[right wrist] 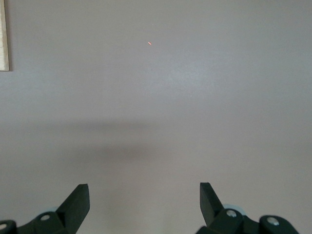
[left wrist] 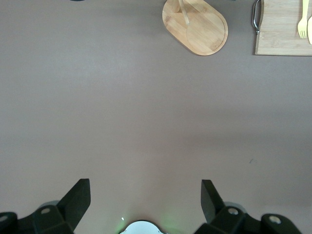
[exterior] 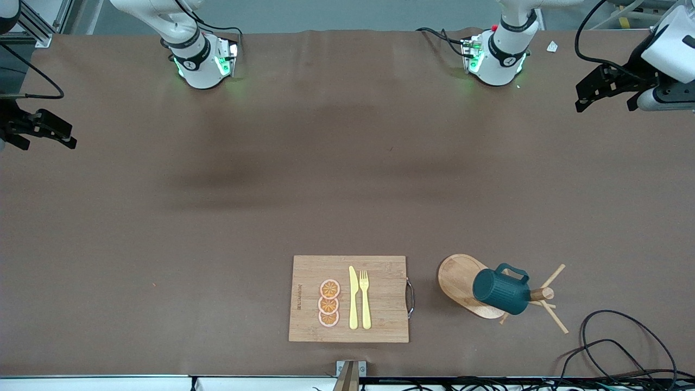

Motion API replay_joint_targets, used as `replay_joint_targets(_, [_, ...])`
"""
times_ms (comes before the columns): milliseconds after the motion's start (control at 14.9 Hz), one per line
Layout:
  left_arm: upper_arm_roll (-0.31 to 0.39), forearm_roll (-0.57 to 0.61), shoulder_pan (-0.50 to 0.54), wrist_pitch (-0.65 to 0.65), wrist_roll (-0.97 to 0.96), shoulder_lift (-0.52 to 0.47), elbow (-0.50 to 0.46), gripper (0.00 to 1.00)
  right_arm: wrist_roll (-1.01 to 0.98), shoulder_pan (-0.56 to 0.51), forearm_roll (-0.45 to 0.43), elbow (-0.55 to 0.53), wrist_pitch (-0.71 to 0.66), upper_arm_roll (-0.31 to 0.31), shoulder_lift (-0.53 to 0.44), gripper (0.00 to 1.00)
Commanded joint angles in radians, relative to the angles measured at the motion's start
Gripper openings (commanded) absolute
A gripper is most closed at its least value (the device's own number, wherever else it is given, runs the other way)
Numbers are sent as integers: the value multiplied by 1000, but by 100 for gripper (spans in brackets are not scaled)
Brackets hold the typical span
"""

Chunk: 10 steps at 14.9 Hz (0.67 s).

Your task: Transfer cup from left to right arm and place

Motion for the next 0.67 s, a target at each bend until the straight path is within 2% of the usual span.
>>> replay_joint_targets(0, [0,-5,6,-7,7,12,29,100,-14,-14,10,14,-12,7,4,100])
replay_joint_targets(269, [2,-4,16,-7,15,23,38,100,-11,-10,10,14,-12,9,4,100])
replay_joint_targets(605, [2,-31,30,39,-27,94,52,100,-11,-10,10,14,-12,9,4,100])
